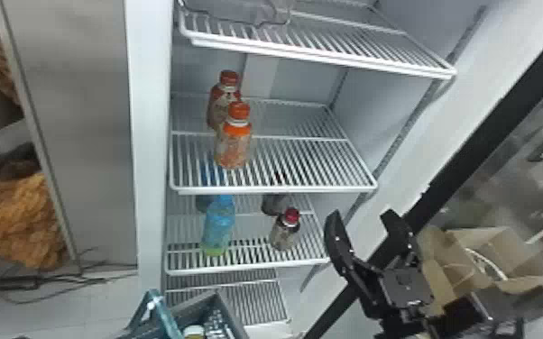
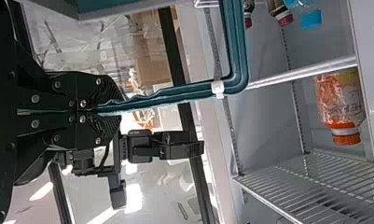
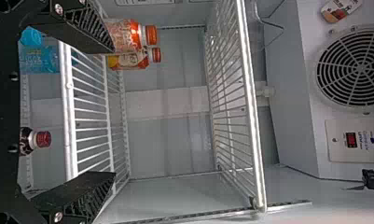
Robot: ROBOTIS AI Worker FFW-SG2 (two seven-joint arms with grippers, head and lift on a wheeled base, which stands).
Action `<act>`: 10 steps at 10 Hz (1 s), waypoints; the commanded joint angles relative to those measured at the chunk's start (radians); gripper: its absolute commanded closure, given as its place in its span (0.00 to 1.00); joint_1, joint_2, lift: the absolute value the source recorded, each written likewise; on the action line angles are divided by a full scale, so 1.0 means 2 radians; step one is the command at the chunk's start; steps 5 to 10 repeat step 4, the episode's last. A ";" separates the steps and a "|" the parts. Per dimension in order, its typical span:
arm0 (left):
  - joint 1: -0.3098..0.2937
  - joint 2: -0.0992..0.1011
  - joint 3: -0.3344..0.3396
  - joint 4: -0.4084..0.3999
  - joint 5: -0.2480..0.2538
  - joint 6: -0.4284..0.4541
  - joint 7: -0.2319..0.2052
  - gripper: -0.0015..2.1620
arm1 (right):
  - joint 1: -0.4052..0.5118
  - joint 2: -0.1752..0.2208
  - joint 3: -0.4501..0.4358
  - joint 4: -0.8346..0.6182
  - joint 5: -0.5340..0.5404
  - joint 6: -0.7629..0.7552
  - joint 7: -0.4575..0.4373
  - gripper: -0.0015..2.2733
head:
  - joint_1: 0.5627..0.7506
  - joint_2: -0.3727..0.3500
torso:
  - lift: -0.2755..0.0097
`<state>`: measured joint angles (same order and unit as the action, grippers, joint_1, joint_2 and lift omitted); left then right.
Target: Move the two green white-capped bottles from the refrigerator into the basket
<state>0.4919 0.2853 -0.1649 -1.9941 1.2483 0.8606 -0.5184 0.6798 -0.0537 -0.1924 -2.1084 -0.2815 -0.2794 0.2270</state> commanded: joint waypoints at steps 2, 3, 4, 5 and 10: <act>-0.003 0.000 -0.001 0.000 0.000 0.000 0.000 0.55 | -0.001 0.001 0.000 -0.003 -0.001 0.013 0.000 0.05 | 0.70 0.03 | 0.95; -0.003 0.000 -0.002 0.000 0.000 0.000 0.000 0.55 | -0.001 0.001 0.000 -0.004 -0.001 0.016 0.000 0.05 | 0.70 0.03 | 0.95; -0.004 0.000 -0.002 0.000 0.000 0.000 0.000 0.55 | -0.001 0.001 0.000 -0.004 -0.001 0.018 0.000 0.05 | 0.70 0.03 | 0.95; -0.004 0.000 -0.002 0.000 0.000 0.000 0.000 0.55 | -0.001 0.001 0.000 -0.004 -0.001 0.018 0.000 0.05 | 0.70 0.03 | 0.95; -0.004 0.000 -0.002 0.000 0.000 0.000 0.000 0.55 | -0.001 0.001 0.000 -0.004 -0.001 0.018 0.000 0.05 | 0.70 0.03 | 0.95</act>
